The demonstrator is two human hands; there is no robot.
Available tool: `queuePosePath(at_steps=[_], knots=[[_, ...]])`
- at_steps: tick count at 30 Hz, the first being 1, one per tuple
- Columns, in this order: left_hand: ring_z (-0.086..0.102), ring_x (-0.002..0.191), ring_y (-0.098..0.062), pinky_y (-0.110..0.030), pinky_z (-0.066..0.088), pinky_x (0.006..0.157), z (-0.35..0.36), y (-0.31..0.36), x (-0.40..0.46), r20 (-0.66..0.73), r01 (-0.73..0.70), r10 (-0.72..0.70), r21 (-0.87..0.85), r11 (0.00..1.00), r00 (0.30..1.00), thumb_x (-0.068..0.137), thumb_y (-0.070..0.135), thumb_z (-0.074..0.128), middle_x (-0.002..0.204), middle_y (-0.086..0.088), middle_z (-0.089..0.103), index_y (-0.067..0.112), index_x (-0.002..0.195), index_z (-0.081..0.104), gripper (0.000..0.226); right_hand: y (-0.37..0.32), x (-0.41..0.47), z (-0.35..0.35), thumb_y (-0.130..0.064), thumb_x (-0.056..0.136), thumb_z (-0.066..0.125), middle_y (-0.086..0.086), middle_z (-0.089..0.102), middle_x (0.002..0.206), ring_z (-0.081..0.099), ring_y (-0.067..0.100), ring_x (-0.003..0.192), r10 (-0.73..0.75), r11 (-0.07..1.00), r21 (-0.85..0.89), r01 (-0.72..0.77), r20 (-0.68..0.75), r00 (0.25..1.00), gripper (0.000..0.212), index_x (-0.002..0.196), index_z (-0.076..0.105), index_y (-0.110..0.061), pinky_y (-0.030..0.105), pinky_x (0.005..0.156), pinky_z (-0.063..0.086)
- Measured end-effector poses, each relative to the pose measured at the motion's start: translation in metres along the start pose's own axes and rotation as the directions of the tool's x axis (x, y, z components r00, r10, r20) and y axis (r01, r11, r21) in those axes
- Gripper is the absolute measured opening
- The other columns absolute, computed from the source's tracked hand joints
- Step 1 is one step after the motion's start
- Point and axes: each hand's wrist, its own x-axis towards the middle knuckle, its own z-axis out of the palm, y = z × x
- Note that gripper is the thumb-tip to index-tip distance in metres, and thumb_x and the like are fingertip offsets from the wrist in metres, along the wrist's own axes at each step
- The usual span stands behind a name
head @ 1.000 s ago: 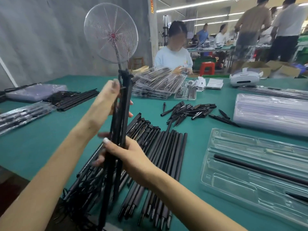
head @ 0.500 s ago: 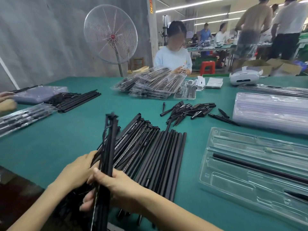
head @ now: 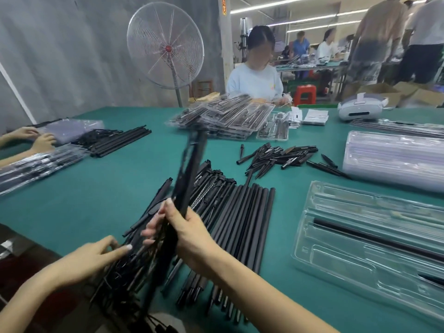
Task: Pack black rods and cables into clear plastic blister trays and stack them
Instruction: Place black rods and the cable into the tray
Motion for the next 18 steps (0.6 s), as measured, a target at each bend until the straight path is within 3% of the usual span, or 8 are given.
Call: queuePosePath(at_steps=[2,4,7,10,12,14,18], knots=[[0.054,0.056,-0.011,-0.026,0.042,0.060,0.004,-0.001,-0.007,0.013,0.016,-0.016,0.013,1.000,1.000,0.087,0.057,0.051,0.066,-0.001,0.056,0.023,0.093,0.051,0.035,-0.003,0.006,0.001,-0.027,0.100,0.044,0.002,0.058,0.072,0.063,0.016,0.069,-0.031,0.998,0.050,0.034,-0.067,0.997,0.018,0.092,0.047,-0.012,0.036,0.070,0.054],[0.056,0.066,-0.018,-0.028,0.041,0.065,0.005,-0.001,-0.011,-0.012,-0.010,0.009,-0.051,0.999,1.000,0.089,0.042,0.060,0.072,-0.005,0.059,0.021,0.097,0.051,0.024,0.001,0.009,0.001,-0.029,0.099,0.046,0.000,0.058,0.073,0.063,0.015,0.070,-0.038,0.999,0.006,0.039,-0.104,0.994,0.018,0.093,0.049,-0.013,0.036,0.070,0.053],[0.050,0.061,-0.012,-0.018,0.035,0.058,0.003,0.000,-0.018,-0.078,-0.089,0.086,-0.039,0.995,0.993,0.088,0.027,0.066,0.070,0.001,0.054,0.024,0.105,0.051,0.024,0.010,0.011,0.003,-0.032,0.098,0.048,-0.003,0.058,0.070,0.064,0.010,0.066,-0.021,0.998,-0.067,0.012,-0.144,0.989,0.019,0.097,0.051,-0.013,0.034,0.066,0.052],[0.050,0.056,-0.003,-0.015,0.040,0.060,0.004,-0.003,-0.025,-0.089,-0.154,0.156,0.034,0.987,0.984,0.084,0.018,0.069,0.079,0.005,0.054,0.038,0.118,0.041,0.049,0.018,0.014,0.005,-0.032,0.099,0.048,-0.004,0.057,0.066,0.064,0.008,0.062,-0.002,0.999,-0.041,-0.006,-0.181,0.983,0.018,0.095,0.053,-0.015,0.033,0.065,0.050],[0.054,0.057,-0.005,-0.019,0.045,0.065,0.005,-0.007,-0.032,-0.029,-0.172,0.171,-0.041,0.984,0.985,0.074,0.010,0.072,0.092,0.005,0.053,0.042,0.125,0.034,0.071,0.021,0.014,0.009,-0.032,0.099,0.048,-0.003,0.056,0.066,0.063,0.008,0.061,-0.004,1.000,0.008,0.006,-0.218,0.976,0.018,0.093,0.054,-0.017,0.033,0.066,0.050],[0.056,0.064,-0.004,-0.021,0.048,0.069,0.006,-0.010,-0.040,0.047,-0.194,0.199,-0.089,0.977,0.979,0.062,0.015,0.072,0.100,0.003,0.047,0.046,0.129,0.025,0.088,0.025,0.015,0.014,-0.031,0.099,0.047,-0.003,0.054,0.067,0.062,0.008,0.060,-0.009,0.998,0.059,0.025,-0.258,0.966,0.018,0.094,0.054,-0.016,0.032,0.067,0.050],[0.056,0.083,-0.002,-0.015,0.047,0.078,0.017,-0.014,-0.048,0.020,-0.263,0.265,-0.067,0.963,0.964,0.056,0.028,0.062,0.104,0.006,0.041,0.051,0.131,0.014,0.092,0.037,0.012,0.023,-0.031,0.099,0.047,-0.001,0.052,0.066,0.060,0.008,0.057,0.059,0.997,0.058,-0.045,-0.275,0.960,0.017,0.095,0.052,-0.015,0.028,0.062,0.051]])
